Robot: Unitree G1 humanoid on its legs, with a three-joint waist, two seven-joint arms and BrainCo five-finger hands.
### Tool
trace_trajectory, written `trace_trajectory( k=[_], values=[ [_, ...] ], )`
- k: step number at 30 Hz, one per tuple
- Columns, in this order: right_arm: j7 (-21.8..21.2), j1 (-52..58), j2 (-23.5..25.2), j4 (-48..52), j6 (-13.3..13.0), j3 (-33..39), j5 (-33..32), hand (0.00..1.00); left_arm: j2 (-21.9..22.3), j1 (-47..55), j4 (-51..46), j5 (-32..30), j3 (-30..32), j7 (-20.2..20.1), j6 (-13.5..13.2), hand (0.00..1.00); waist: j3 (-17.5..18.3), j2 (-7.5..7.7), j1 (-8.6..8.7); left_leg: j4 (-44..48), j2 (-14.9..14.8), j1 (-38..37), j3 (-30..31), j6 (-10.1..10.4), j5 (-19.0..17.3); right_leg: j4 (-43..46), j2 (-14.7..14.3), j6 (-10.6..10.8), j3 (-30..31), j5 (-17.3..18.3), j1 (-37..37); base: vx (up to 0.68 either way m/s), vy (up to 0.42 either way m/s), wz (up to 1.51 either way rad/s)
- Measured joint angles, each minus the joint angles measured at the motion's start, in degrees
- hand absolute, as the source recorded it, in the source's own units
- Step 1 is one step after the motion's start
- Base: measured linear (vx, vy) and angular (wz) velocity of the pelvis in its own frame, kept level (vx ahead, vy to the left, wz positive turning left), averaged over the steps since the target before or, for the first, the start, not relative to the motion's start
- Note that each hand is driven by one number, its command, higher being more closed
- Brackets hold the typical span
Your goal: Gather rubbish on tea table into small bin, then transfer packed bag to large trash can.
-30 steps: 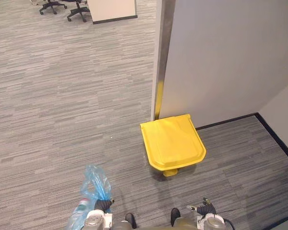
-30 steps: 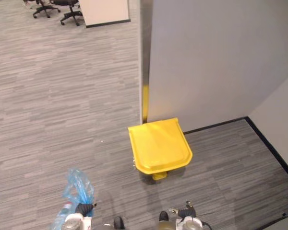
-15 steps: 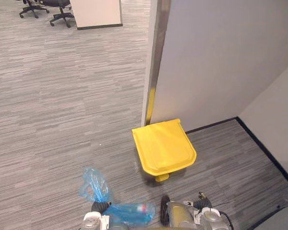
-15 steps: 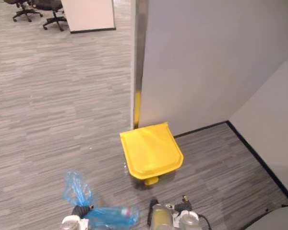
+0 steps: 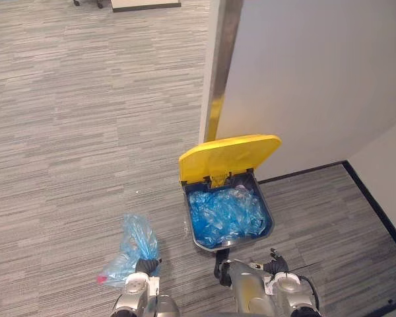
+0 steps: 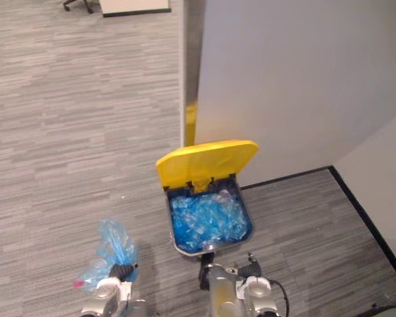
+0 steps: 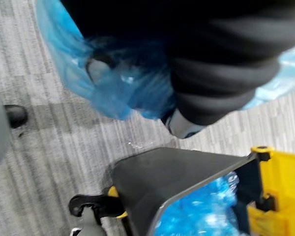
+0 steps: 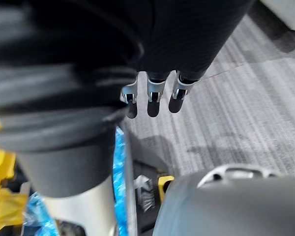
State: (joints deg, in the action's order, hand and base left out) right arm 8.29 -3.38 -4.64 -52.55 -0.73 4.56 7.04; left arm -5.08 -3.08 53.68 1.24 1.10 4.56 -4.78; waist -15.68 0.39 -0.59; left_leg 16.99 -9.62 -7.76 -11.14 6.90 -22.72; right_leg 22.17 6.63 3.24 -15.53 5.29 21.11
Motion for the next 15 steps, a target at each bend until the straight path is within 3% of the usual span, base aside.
trace_trajectory(
  k=[7,12,15],
  values=[
    [-0.98,-7.34,0.02,0.43,0.04,-10.63,2.09,0.0,-0.81,-1.93,-1.4,0.04,-1.11,-0.23,-0.06,1.0,0.27,0.0,-1.09,0.17,1.81,6.11,3.93,1.15,2.8,0.54,2.99,-0.11,-1.9,0.22,3.9,0.04,0.018,0.24],
    [-0.49,-23.17,-4.34,2.56,-0.37,-14.13,1.76,0.0,-3.45,-4.2,-6.81,1.95,-2.52,0.29,-1.35,1.0,0.01,0.16,-2.85,2.56,1.53,11.85,5.05,1.03,3.86,-2.84,2.86,-2.02,-2.6,-2.42,5.79,-0.03,-0.048,0.17],
    [0.31,-30.53,-7.95,2.6,-0.61,-14.09,-0.57,0.0,-5.18,-4.06,-11.19,5.0,-2.78,1.01,-2.66,1.0,-0.5,0.22,-3.09,3.67,1.09,14.1,5.84,1.01,3.86,-5.18,2.29,-1.23,-1.4,-4.19,5.83,-0.08,-0.036,0.2]
  ],
)
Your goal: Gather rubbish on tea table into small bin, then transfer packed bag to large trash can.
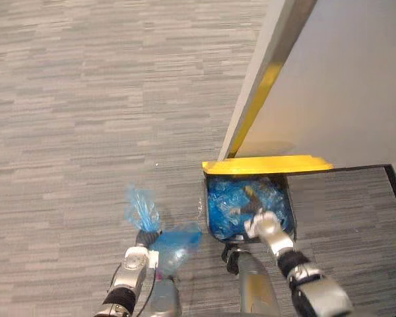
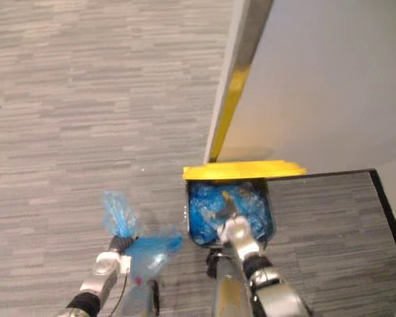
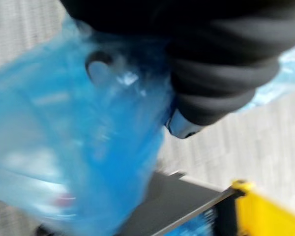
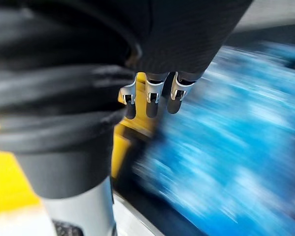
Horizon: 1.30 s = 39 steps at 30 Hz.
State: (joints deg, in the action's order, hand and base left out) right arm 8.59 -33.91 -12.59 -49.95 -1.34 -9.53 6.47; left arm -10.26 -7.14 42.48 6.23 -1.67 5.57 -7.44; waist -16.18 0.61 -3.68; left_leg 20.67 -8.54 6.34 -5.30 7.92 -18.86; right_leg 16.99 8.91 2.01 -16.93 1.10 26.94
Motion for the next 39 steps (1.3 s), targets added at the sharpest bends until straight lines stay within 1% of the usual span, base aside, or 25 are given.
trace_trajectory(
  k=[1,3,4,5,7,10,13,14,18,21,22,26,29,34,39],
  values=[
    [0.5,-2.84,-1.52,-0.08,0.11,0.05,-1.26,0.0,-0.69,0.11,-1.54,1.04,-0.01,0.44,-0.79,1.0,-0.88,0.13,-0.38,0.53,-0.19,0.86,0.05,-0.12,-0.07,-1.09,-0.26,0.11,0.0,-0.88,0.01,-0.12,-0.057,0.08],
    [0.98,-5.6,-3.39,-0.15,0.03,-0.01,-3.48,0.0,-1.4,0.11,-3.48,3.03,-0.09,0.48,-1.11,1.0,-1.95,-0.08,-0.49,0.61,-0.77,2.06,0.06,-1.41,-1.31,-3.33,-1.03,1.88,-0.12,-2.35,0.16,-0.11,-0.065,0.03],
    [1.42,-7.01,-4.07,-0.15,0.0,0.02,-4.48,0.0,-1.97,-0.01,-4.04,3.44,-0.35,0.5,-1.19,1.0,-3.09,-0.02,-0.59,0.97,-0.95,2.84,0.36,-1.45,-1.78,-4.4,-1.52,3.0,0.35,-2.65,0.17,-0.1,-0.061,0.07],
    [1.54,-7.99,-4.62,-0.15,0.01,0.02,-5.06,0.0,-2.43,-0.04,-4.8,4.07,-1.07,0.51,-1.14,1.0,-3.85,-0.05,-0.53,1.7,-1.02,3.61,0.94,-1.45,-1.84,-5.12,-2.38,3.35,1.89,-3.01,0.17,-0.09,-0.065,0.07],
    [1.59,-9.26,-5.8,-0.16,0.13,0.02,-5.67,0.0,-2.81,0.04,-6.84,4.27,-2.64,0.48,-1.15,1.0,-4.67,0.09,-0.65,1.91,-1.02,3.72,0.96,-1.4,-1.83,-5.71,-2.99,3.06,2.96,-3.57,0.17,-0.05,-0.049,-0.02],
    [1.8,-11.52,-6.52,-0.21,0.29,0.06,-7.84,0.0,-3.37,0.04,-10.6,4.91,-4.89,0.29,-1.25,1.0,-4.89,0.05,-0.53,2.07,-1.02,3.79,0.86,-0.88,-1.55,-6.06,-3.17,2.09,3.2,-4.35,0.17,0.0,-0.017,-0.06],
    [2.4,-13.97,-7.85,-0.2,0.27,0.07,-10.07,0.0,-3.68,-0.04,-14.45,5.28,-7.9,-1.19,-1.85,1.0,-4.91,0.03,-0.33,2.18,-1.02,3.85,0.63,-0.81,-1.52,-6.51,-3.38,2.0,3.62,-4.96,0.15,0.04,-0.004,-0.07],
    [2.61,-14.8,-8.05,-0.2,0.26,0.07,-10.88,0.0,-3.73,0.03,-15.79,5.47,-8.97,-1.7,-1.9,1.0,-4.91,0.03,-0.02,2.37,-1.01,3.84,0.46,-0.81,-1.52,-6.5,-3.4,1.96,3.79,-5.0,0.14,0.04,0.003,-0.06],
    [2.65,-15.65,-8.25,-0.2,0.29,0.04,-11.54,0.0,-3.79,0.06,-19.68,7.49,-12.65,-3.73,-1.89,1.0,-4.92,0.05,0.23,2.72,-0.97,3.62,0.03,-0.81,-1.53,-6.51,-3.36,1.88,4.14,-5.05,-0.16,0.04,0.001,-0.03],
    [2.64,-15.66,-8.27,-0.2,0.31,0.04,-11.63,0.0,-3.92,0.0,-21.96,7.58,-15.13,-4.66,-1.89,1.0,-5.07,0.0,0.38,3.76,-1.07,3.53,-0.01,-0.93,-1.61,-6.65,-3.38,1.88,4.18,-5.05,-0.79,0.0,0.0,0.0],
    [2.62,-16.18,-8.41,-0.19,0.32,0.02,-11.64,0.0,-4.03,0.05,-24.11,8.75,-16.87,-4.92,-1.9,1.0,-5.07,0.01,0.57,4.19,-1.15,3.49,-0.01,-0.99,-2.07,-6.69,-3.44,1.72,4.2,-5.16,-1.0,0.0,0.0,0.0],
    [2.56,-17.31,-9.08,-0.19,0.32,-0.03,-11.94,0.0,-4.22,-0.17,-29.5,10.98,-19.83,-5.77,-2.0,1.0,-5.1,0.01,0.6,4.67,-1.17,3.3,-0.02,-0.99,-2.8,-6.85,-3.57,1.63,4.5,-5.44,-1.36,-0.03,-0.023,-0.03],
    [2.38,-17.32,-9.05,-0.19,0.38,-0.35,-13.32,0.0,-3.96,-0.31,-32.65,12.16,-21.68,-5.81,-2.22,1.0,-5.39,-0.03,0.57,4.6,-1.29,2.47,-0.22,-0.99,-2.8,-7.38,-3.89,1.72,4.68,-5.71,-2.18,-0.01,-0.02,-0.04],
    [1.97,-17.48,-9.11,-0.12,0.39,-0.49,-13.36,0.0,-3.37,-2.85,-35.43,14.18,-25.22,-5.78,-2.38,1.0,-5.39,-0.03,0.68,3.9,-1.07,1.47,-1.1,-0.81,-2.69,-7.39,-4.1,1.47,5.59,-6.0,-2.18,0.0,-0.028,-0.09],
    [1.29,-18.01,-9.39,0.89,0.56,-2.37,-13.43,0.0,-1.55,-6.57,-37.32,14.05,-28.61,-5.59,-2.54,1.0,-5.39,-0.03,1.47,3.39,-0.74,0.6,-2.25,-0.78,-2.66,-7.4,-4.24,1.18,6.77,-6.31,-2.13,0.01,-0.014,-0.12]
  ],
)
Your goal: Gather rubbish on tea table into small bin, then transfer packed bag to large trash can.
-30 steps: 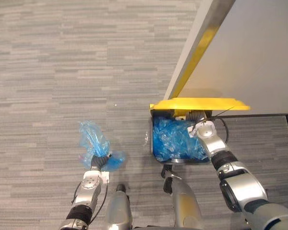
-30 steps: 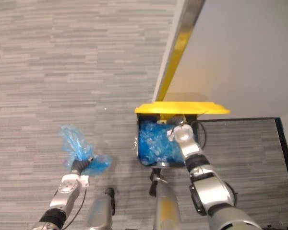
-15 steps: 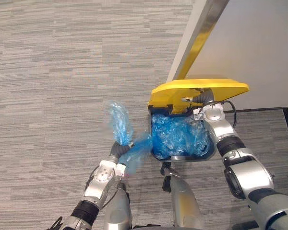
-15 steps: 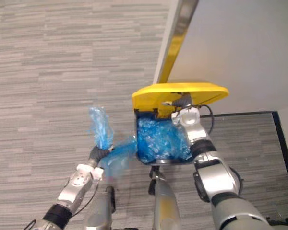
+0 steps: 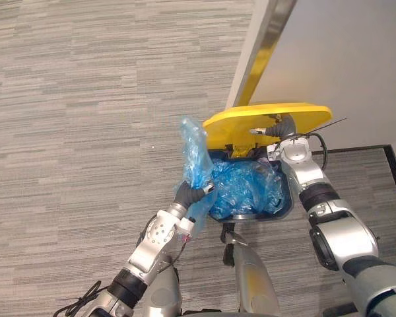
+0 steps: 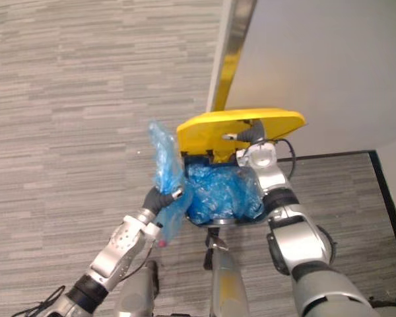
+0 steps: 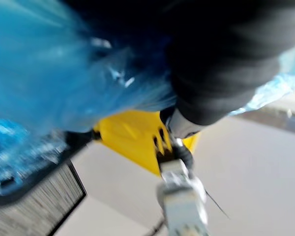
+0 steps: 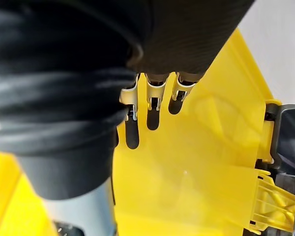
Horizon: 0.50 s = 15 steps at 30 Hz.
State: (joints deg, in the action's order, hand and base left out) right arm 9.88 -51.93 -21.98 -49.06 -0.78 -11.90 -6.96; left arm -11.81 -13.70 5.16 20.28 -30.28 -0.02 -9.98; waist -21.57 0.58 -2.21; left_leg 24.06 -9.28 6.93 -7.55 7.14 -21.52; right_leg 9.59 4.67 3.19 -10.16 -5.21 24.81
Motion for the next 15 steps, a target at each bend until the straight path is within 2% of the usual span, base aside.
trace_trajectory(
  k=[6,10,15],
  values=[
    [-0.27,-1.0,-0.04,0.7,0.8,-1.34,0.0,0.0,2.08,-3.69,0.0,-2.72,-1.17,2.63,-0.45,1.0,-0.04,0.06,0.15,-0.08,0.37,0.1,-1.15,-0.02,0.0,-0.06,-0.07,-0.12,1.18,-0.59,0.9,-0.01,-0.028,-0.09],
    [-0.28,-1.04,-0.12,3.6,0.82,-1.93,0.01,0.0,2.12,-6.4,0.6,-5.69,-1.15,4.3,-0.45,1.0,-0.75,0.34,1.08,0.04,0.5,1.11,-1.13,-0.06,-0.01,-1.82,-0.14,0.13,1.32,-1.71,1.17,-0.01,-0.043,-0.03],
    [-0.23,-1.71,-0.73,6.66,0.76,-1.87,0.01,0.0,2.32,-13.06,8.47,-9.32,-0.3,5.71,-0.16,1.0,-2.24,0.96,2.15,1.9,0.2,3.59,-1.05,-0.14,-0.27,-2.53,-0.2,0.37,1.1,-2.41,2.23,0.0,-0.047,0.03]
  ],
)
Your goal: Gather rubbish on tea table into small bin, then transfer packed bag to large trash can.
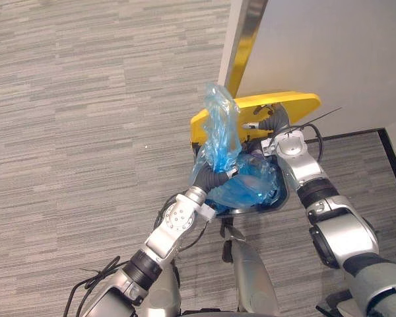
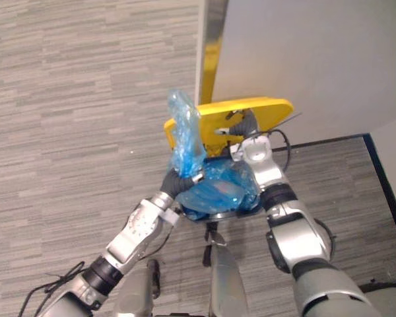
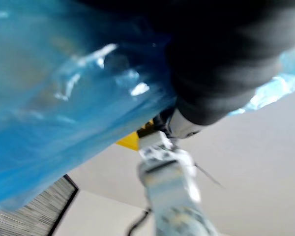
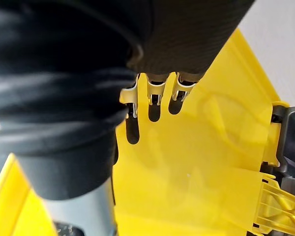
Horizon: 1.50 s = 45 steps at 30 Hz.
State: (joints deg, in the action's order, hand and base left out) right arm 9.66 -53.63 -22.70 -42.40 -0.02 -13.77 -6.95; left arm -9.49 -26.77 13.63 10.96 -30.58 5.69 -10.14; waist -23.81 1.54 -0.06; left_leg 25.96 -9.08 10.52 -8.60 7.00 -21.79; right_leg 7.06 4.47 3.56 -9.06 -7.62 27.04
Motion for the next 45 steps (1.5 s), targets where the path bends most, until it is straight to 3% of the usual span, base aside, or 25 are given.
trace_trajectory(
  k=[6,10,14,19,20,32,39,45],
  values=[
    [0.54,-2.28,-2.33,4.15,-0.6,0.59,-0.09,0.0,-0.59,-9.52,12.41,-4.67,0.36,0.8,2.2,1.0,-4.91,0.6,1.18,4.73,-0.79,4.6,1.07,-0.01,-1.68,-0.46,-0.31,0.13,-0.55,-0.83,1.97,0.0,-0.025,0.03],
    [0.66,-3.35,-1.92,5.69,-1.09,1.96,-0.88,0.0,-0.45,-15.57,20.22,-6.69,0.1,0.59,2.36,1.0,-5.41,0.96,1.19,6.53,-0.75,9.69,0.97,-0.05,-1.82,-0.2,-0.21,0.11,-0.26,-1.71,6.41,0.03,-0.047,-0.02],
    [1.45,-3.14,-0.1,7.94,-1.06,1.77,-2.11,0.0,-0.35,-18.06,29.51,-10.49,-0.17,0.3,4.4,1.0,-5.61,1.03,1.43,7.69,-1.76,11.45,-0.19,0.13,-1.94,0.29,-0.67,0.02,0.29,-1.8,8.38,0.06,-0.035,-0.12],
    [1.81,-1.28,0.48,12.87,-1.12,0.8,-2.69,0.0,1.02,-18.12,30.66,-15.73,-0.18,0.35,5.2,1.0,-5.69,1.04,1.39,10.71,-3.52,13.18,-0.3,0.22,-4.25,1.25,-1.81,-0.16,0.42,-1.55,9.52,0.01,-0.015,-0.09],
    [2.0,-1.27,0.48,14.07,-1.15,0.18,-2.96,0.0,1.62,-18.26,30.66,-16.83,-0.16,0.47,5.53,0.0,-5.69,1.04,1.32,10.95,-3.32,13.57,-0.54,0.07,-4.41,1.83,-1.71,-0.21,0.71,-1.45,10.23,0.0,0.0,0.0],
    [2.24,-1.1,2.52,17.43,-1.6,-1.31,-3.19,0.0,4.47,-19.59,30.45,-19.69,0.4,2.54,6.07,0.0,-5.54,1.02,1.07,11.0,-4.02,14.06,-1.76,0.81,-4.12,2.51,-2.4,-0.32,1.8,-1.53,11.86,0.04,-0.026,-0.06],
    [2.45,-0.09,4.59,17.46,-1.65,-2.33,-3.15,0.0,6.21,-19.81,26.37,-14.45,1.27,4.34,5.74,0.0,-4.61,1.06,0.85,9.17,-3.73,12.1,-1.87,1.3,-3.2,2.56,-2.36,-0.3,1.98,-1.5,10.73,0.03,-0.028,0.01],
    [2.56,1.73,5.29,17.44,-1.69,-2.31,-3.0,0.0,7.0,-19.78,25.77,-14.11,2.08,4.55,5.57,0.0,-4.16,1.08,0.72,7.68,-3.76,10.32,-1.47,1.83,-2.31,1.75,-2.63,-0.29,1.33,-1.49,8.78,0.03,-0.025,0.04]
  ],
)
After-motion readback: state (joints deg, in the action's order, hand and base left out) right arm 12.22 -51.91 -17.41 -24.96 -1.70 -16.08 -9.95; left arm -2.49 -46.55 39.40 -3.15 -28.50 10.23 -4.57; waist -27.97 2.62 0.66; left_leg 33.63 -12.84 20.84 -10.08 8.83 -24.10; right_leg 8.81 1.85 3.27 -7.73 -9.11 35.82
